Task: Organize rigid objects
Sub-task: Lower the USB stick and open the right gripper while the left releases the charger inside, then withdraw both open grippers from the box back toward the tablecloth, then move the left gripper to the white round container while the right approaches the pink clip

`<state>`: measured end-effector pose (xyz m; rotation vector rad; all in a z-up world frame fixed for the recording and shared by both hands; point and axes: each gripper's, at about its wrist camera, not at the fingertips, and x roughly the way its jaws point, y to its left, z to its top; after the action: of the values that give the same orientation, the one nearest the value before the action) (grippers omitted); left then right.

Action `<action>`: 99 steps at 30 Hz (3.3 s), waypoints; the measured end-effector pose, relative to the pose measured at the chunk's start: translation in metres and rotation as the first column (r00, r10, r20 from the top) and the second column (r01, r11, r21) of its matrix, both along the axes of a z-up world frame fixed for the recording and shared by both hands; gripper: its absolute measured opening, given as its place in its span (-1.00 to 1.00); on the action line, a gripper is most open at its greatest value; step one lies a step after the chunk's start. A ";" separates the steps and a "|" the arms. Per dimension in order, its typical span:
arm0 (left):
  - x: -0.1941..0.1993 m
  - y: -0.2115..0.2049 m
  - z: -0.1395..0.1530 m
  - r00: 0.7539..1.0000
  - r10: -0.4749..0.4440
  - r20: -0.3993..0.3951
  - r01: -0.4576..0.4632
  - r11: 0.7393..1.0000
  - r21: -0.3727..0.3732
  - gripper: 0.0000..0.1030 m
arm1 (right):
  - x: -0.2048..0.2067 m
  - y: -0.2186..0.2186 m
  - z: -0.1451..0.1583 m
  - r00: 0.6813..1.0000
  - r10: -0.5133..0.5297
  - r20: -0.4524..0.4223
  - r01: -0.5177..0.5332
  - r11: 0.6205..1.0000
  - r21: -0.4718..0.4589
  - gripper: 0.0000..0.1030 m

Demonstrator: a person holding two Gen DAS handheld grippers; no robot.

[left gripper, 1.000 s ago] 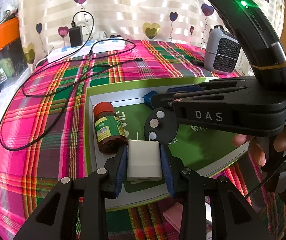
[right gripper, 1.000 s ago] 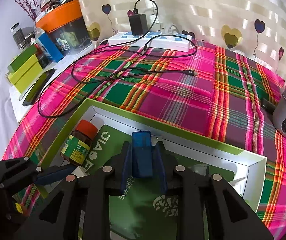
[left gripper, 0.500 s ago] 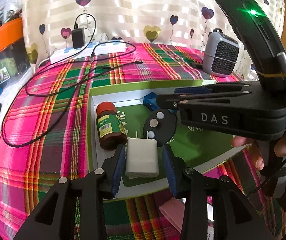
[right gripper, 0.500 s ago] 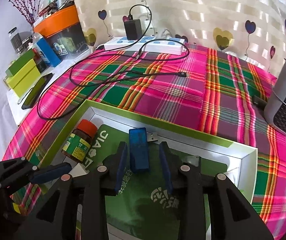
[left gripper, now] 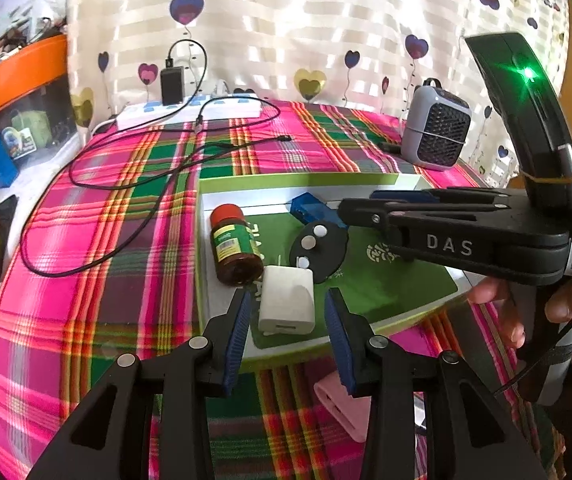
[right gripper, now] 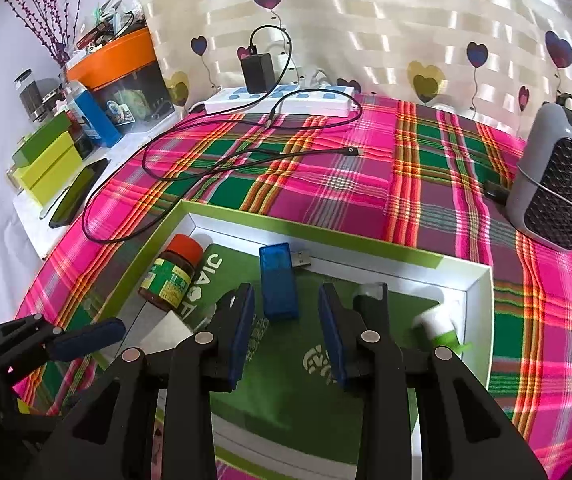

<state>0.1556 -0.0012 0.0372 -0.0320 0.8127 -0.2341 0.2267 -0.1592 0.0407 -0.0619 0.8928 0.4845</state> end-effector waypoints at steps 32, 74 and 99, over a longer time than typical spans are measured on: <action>-0.084 -0.001 0.010 0.995 0.029 0.091 -0.035 0.997 0.069 -0.28 | -0.113 -0.034 0.004 0.987 -0.139 0.075 0.136 0.990 0.046 -0.33; -0.098 -0.001 -0.018 0.999 -0.036 -0.004 0.036 0.998 -0.053 -0.28 | -0.168 -0.019 -0.027 0.988 -0.149 0.026 0.150 0.988 -0.030 -0.32; -0.084 -0.038 -0.025 0.989 -0.137 -0.059 0.138 0.990 0.016 -0.28 | -0.155 -0.033 -0.035 0.989 -0.145 0.040 0.149 0.981 -0.124 -0.09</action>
<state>0.0713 -0.0397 0.0117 0.0364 0.8761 -0.3570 0.0716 -0.1919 0.0060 -0.1178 0.8904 0.2879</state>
